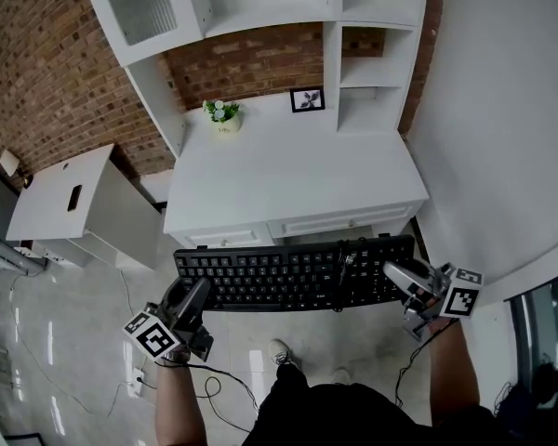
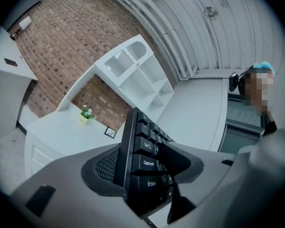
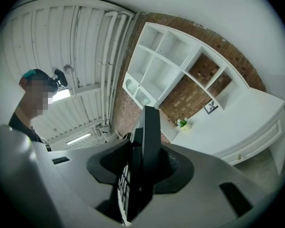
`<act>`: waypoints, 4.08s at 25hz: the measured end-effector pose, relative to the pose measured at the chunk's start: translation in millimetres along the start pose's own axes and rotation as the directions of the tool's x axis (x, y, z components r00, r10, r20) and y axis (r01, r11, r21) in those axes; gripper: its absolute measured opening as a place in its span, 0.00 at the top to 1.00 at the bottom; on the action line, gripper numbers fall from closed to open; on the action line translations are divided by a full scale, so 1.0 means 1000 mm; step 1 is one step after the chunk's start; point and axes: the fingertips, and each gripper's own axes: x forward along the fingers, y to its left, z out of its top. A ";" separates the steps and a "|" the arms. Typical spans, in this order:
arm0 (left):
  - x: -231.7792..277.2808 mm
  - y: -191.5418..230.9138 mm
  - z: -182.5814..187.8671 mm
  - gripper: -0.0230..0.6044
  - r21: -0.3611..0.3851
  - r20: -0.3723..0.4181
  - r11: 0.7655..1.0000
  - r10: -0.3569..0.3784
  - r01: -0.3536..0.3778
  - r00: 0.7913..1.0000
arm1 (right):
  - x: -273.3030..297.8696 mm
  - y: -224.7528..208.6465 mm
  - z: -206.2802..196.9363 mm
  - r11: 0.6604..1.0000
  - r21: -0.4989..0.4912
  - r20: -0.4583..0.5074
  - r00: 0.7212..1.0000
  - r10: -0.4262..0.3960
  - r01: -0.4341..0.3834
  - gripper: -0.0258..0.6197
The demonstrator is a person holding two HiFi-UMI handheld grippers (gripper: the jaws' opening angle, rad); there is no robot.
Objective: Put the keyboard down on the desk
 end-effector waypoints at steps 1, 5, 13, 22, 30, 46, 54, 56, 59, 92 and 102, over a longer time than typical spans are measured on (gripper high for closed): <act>0.001 0.007 0.002 0.53 -0.003 -0.001 1.000 0.000 0.000 1.000 | 0.007 -0.003 -0.001 1.000 0.000 -0.001 1.000 -0.003 0.003 0.72; 0.006 0.038 0.016 0.53 -0.015 -0.006 1.000 0.001 -0.001 1.000 | 0.040 -0.011 -0.002 1.000 0.006 -0.005 1.000 -0.011 0.011 0.72; 0.008 0.095 0.034 0.53 -0.027 -0.011 1.000 0.001 -0.001 1.000 | 0.095 -0.027 -0.014 1.000 0.013 -0.018 1.000 -0.026 0.026 0.72; -0.001 0.143 0.071 0.53 -0.048 -0.014 0.999 -0.014 0.014 1.000 | 0.154 -0.015 -0.017 0.999 0.002 -0.019 0.999 -0.050 0.050 0.72; -0.018 0.163 0.097 0.53 -0.048 0.004 0.999 -0.022 0.022 1.000 | 0.185 0.006 -0.020 0.998 -0.015 -0.018 0.998 -0.053 0.053 0.72; -0.011 0.180 0.120 0.53 -0.009 0.016 1.000 -0.026 0.026 1.000 | 0.212 -0.002 -0.017 0.999 -0.024 -0.005 1.000 -0.023 0.023 0.72; 0.040 0.201 0.125 0.53 0.001 0.014 1.000 0.001 -0.001 1.000 | 0.234 -0.057 0.011 1.000 -0.014 0.004 1.000 -0.001 0.001 0.71; 0.052 0.210 0.127 0.53 0.001 0.012 1.000 0.010 -0.010 1.000 | 0.242 -0.071 0.017 1.000 -0.006 -0.003 1.000 0.003 -0.003 0.72; 0.075 0.222 0.133 0.53 -0.005 0.011 1.000 0.021 -0.021 1.000 | 0.256 -0.091 0.032 1.000 0.004 -0.012 1.000 0.006 -0.006 0.72; 0.282 0.345 0.134 0.52 -0.105 -0.071 0.984 0.138 -0.145 0.988 | 0.356 -0.307 0.126 0.989 0.131 -0.133 0.990 -0.057 0.075 0.71; 0.296 0.383 0.109 0.52 -0.126 -0.123 0.964 0.219 -0.234 0.968 | 0.375 -0.355 0.108 0.979 0.166 -0.199 0.976 -0.086 0.120 0.69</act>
